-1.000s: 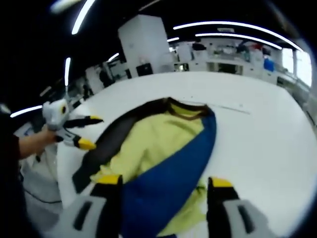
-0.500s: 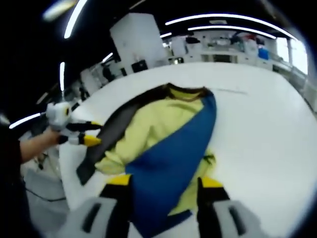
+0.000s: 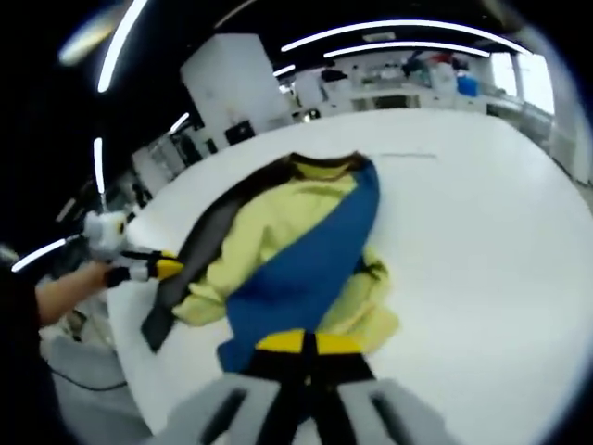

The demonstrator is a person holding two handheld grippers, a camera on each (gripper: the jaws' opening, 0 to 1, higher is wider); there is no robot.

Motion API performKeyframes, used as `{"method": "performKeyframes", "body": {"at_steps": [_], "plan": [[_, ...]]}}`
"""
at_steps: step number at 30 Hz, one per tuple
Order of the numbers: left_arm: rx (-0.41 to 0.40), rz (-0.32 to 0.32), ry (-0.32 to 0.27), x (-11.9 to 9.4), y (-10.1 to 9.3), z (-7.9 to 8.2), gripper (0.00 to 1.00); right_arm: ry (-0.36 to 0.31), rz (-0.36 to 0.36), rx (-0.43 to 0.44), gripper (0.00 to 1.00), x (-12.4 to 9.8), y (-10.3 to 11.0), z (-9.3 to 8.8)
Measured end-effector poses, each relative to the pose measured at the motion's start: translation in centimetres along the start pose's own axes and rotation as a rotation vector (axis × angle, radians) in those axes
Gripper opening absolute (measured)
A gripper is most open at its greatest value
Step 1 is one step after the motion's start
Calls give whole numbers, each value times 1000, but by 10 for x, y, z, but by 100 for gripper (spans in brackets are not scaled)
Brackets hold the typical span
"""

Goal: Fold the garment on the visible template until the final outline fits inside the template.

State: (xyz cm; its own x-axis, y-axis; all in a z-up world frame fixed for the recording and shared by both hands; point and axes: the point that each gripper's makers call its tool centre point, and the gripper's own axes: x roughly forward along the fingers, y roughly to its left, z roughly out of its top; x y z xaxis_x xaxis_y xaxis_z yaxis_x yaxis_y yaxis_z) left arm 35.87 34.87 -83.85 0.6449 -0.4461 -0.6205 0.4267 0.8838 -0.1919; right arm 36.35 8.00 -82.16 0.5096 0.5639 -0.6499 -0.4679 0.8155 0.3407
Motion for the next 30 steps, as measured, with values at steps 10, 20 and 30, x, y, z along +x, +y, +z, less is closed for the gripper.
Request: {"method": "performKeyframes", "body": {"at_steps": [10,20,30], "plan": [[21,72,-29,-12,18,18,0,-47,-49,-17,0,-17,-10,21],[44,171,-75,-28,48,42,0,-68,-128,-93,0,-37,-46,50],[8,252,-37,-25,82,32,0,5,-268,-158,0,-45,-98,66]]}}
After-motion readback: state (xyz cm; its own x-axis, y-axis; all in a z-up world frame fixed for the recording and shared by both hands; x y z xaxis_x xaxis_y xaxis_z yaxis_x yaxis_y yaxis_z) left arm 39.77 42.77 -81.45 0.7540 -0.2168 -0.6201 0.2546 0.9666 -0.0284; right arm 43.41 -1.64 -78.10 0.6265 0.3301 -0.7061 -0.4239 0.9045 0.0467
